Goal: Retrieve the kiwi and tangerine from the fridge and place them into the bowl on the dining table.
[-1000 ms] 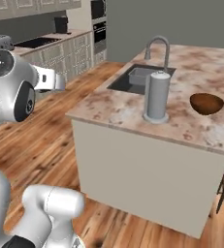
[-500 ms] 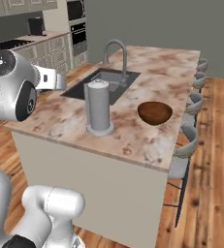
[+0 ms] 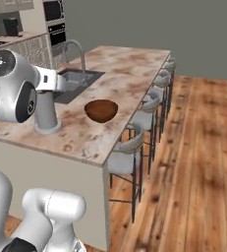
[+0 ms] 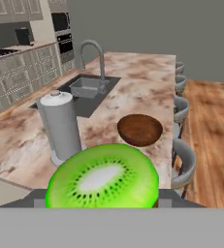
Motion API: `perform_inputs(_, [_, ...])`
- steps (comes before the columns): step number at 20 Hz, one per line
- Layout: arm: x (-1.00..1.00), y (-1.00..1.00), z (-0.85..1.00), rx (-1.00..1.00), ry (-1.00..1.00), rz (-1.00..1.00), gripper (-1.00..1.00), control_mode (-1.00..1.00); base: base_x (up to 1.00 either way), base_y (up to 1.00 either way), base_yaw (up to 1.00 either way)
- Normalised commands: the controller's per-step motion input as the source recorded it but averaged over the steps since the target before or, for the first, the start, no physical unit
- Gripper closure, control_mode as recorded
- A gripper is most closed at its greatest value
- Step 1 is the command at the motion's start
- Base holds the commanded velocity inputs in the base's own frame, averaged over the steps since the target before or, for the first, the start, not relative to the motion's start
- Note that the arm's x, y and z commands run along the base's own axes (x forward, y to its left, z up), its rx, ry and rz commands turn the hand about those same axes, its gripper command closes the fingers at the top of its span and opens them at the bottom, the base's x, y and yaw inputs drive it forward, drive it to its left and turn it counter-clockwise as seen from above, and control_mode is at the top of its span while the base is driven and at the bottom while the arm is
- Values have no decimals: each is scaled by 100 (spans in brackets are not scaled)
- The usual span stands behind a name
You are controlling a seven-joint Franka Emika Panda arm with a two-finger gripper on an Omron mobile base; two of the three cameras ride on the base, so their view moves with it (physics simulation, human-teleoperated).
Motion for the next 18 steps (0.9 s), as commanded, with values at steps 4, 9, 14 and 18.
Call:
perform_inputs(4, [0,0,0,0,0,0,100,100,-2,-100,-19])
perform_inputs(9, [0,0,0,0,0,0,100,100,13,-100,-10])
perform_inputs(14, [0,0,0,0,0,0,100,100,31,-100,5])
perform_inputs(18, [0,0,0,0,0,0,100,100,36,-96,30])
